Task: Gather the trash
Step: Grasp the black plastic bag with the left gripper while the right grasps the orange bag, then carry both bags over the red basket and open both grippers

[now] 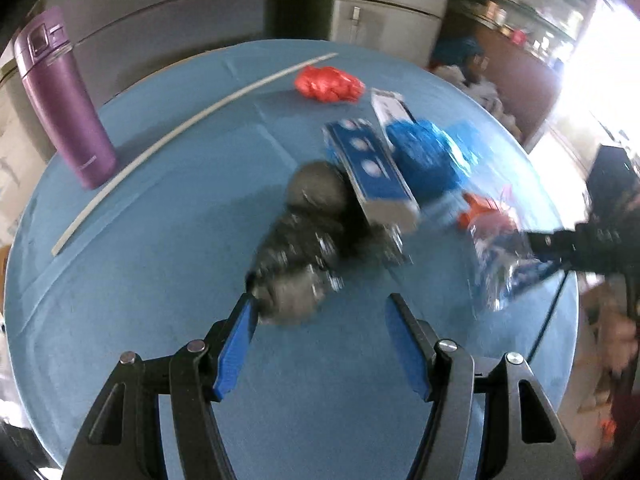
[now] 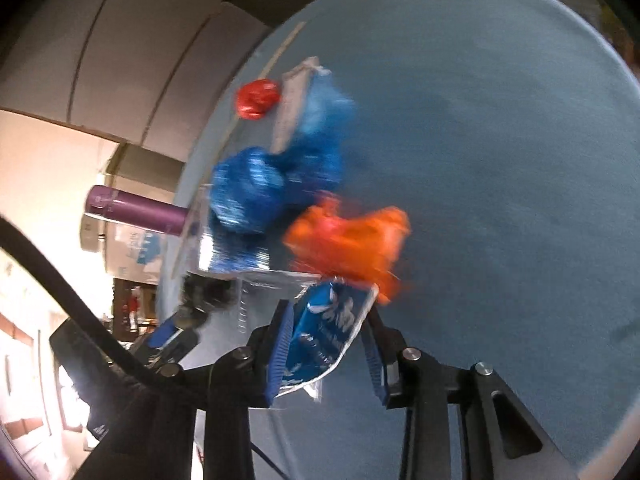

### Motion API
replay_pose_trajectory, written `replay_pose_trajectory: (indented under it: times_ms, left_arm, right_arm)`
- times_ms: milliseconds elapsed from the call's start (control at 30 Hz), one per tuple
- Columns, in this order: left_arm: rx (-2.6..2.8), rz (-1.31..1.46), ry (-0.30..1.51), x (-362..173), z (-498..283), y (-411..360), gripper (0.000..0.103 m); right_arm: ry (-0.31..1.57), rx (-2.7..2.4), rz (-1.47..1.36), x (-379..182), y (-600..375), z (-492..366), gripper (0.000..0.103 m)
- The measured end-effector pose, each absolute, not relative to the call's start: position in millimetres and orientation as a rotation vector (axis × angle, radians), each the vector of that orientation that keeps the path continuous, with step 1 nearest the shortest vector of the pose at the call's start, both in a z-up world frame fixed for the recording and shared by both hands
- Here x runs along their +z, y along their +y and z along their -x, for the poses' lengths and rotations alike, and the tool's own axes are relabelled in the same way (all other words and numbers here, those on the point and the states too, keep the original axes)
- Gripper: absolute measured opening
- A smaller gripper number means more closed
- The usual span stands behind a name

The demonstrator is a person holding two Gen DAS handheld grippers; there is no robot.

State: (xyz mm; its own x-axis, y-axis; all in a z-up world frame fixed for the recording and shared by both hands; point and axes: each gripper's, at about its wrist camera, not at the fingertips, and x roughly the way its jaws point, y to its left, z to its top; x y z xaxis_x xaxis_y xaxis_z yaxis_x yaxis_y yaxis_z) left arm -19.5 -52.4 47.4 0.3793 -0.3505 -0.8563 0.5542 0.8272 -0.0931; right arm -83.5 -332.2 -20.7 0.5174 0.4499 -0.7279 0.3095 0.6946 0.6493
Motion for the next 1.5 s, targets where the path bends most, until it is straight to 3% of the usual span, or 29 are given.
replay_pose_trajectory:
  times_ms: [167,200,233,267,433,633,767,833,900,1233,1500]
  left_arm:
    - [-0.605,-0.199,1.014,59.4,23.1,-44.1,0.067]
    - [-0.597,-0.196,1.008,64.6,21.7,-42.7,0.068]
    - [-0.581,-0.198,0.998,69.2,16.6,-44.3,0.069]
    - [-0.562,-0.204,0.988,72.9,11.0,-46.9,0.07]
    - [-0.556,-0.23,1.015,70.1,-12.0,-63.1,0.071]
    - [-0.565,-0.26,1.058,48.6,-25.6,-77.6,0.071]
    - [-0.583,-0.236,1.088,37.1,-32.0,-80.5,0.045]
    - [-0.589,-0.212,1.094,33.0,-32.5,-79.2,0.044]
    - [-0.587,-0.181,1.091,32.3,-31.6,-74.5,0.04]
    - [-0.5,-0.083,1.06,45.6,12.0,-30.2,0.037]
    - [-0.334,-0.021,0.988,87.7,78.0,14.4,0.037]
  right_arm:
    - [1.017,0.089,-0.809,-5.9,-347.3,108.5,0.04]
    - [0.996,0.06,-0.772,1.3,-349.9,109.6,0.045]
    - [0.981,0.038,-0.746,7.0,-350.2,106.9,0.059]
    - [0.955,0.011,-0.711,14.2,-352.1,103.6,0.061]
    - [0.911,0.013,-0.562,31.0,-351.0,72.7,0.061]
    - [1.032,0.124,-0.393,13.1,-333.7,31.2,0.06]
    - [1.054,0.151,-0.269,3.0,-312.4,26.3,0.058]
    - [1.061,0.143,-0.239,1.9,-307.1,26.8,0.046]
    - [1.049,0.125,-0.236,1.6,-304.9,29.4,0.044]
    - [0.958,0.061,-0.321,29.4,-301.8,51.4,0.04]
    - [0.856,0.153,-0.384,74.6,-277.1,76.0,0.04]
